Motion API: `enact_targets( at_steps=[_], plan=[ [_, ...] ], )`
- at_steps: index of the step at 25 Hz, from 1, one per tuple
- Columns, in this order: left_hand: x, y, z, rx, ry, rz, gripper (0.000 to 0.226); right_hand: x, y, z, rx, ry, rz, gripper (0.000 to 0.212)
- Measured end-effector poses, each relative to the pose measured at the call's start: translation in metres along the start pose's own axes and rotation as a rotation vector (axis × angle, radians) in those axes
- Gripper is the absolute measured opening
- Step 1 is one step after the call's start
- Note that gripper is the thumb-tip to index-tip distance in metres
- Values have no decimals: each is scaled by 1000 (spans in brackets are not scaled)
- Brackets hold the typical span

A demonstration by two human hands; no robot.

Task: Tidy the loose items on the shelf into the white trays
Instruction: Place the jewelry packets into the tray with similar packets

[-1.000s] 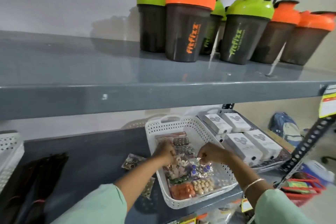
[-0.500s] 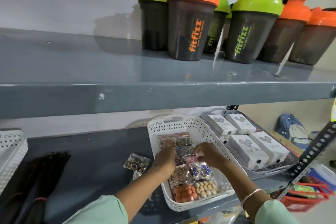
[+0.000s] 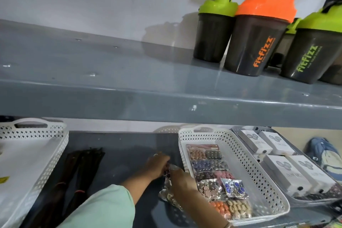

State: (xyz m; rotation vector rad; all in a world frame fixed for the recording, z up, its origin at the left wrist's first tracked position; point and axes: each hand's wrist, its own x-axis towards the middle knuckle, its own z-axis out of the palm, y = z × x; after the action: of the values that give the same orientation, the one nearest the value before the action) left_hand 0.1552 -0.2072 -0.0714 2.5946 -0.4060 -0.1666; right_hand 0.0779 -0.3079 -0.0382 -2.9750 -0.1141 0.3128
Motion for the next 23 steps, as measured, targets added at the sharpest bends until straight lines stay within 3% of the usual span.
enact_targets(
  at_steps=[7,10,13,15,18,23],
  plan=[
    [11,-10,-28,-77,-36,-109,18,0,-2,-22,54,13,45,31],
    [21,2,-72,-137,99,-71,14,3,29,-67,152,22,-11,35],
    [38,37,-89,-230,162,-23,7,12,88,-118,106,77,52,14],
    [49,68,-75,-269,135,-14,11,21,128,-132,24,89,106,11],
    [60,103,-28,-214,18,5,25,34,166,-116,-54,26,93,26],
    [68,121,26,-149,-59,-69,22,56,189,-72,-106,-147,92,37]
  ],
)
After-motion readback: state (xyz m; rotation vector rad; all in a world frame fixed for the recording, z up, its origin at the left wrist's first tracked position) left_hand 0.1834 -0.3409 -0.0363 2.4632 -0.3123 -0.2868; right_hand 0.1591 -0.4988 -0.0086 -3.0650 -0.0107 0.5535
